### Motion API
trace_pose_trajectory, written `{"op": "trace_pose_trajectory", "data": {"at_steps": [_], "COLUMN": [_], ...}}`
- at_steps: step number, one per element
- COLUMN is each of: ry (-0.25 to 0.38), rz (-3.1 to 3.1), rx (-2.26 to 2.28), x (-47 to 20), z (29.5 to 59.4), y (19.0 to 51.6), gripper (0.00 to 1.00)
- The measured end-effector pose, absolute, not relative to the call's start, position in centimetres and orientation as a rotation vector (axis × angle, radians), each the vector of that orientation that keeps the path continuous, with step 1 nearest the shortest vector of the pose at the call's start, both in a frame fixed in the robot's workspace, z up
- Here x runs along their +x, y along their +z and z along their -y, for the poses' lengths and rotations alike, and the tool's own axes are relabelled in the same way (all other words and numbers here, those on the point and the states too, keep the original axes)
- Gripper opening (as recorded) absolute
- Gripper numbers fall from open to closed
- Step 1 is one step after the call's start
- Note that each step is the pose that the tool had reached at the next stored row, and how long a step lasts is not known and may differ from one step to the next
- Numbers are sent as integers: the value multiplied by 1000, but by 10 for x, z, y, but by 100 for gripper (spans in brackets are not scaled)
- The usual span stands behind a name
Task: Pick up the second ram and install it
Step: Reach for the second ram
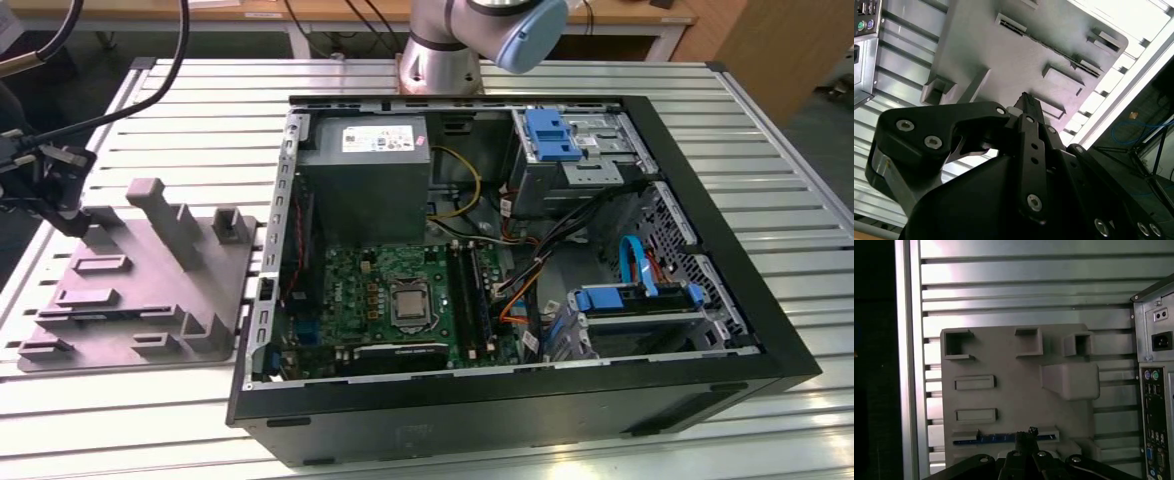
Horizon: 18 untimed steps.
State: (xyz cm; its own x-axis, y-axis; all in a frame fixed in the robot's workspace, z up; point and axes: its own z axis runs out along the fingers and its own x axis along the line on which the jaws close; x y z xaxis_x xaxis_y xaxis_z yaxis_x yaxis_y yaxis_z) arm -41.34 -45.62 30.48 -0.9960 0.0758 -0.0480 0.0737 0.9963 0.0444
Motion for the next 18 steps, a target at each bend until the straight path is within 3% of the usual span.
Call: {"op": "trace_pose_trajectory", "data": {"at_steps": [18], "ry": [66], "rz": [-3089], "rx": [116], "x": [-418], "z": [468], "y": [296], "gripper": [10]}}
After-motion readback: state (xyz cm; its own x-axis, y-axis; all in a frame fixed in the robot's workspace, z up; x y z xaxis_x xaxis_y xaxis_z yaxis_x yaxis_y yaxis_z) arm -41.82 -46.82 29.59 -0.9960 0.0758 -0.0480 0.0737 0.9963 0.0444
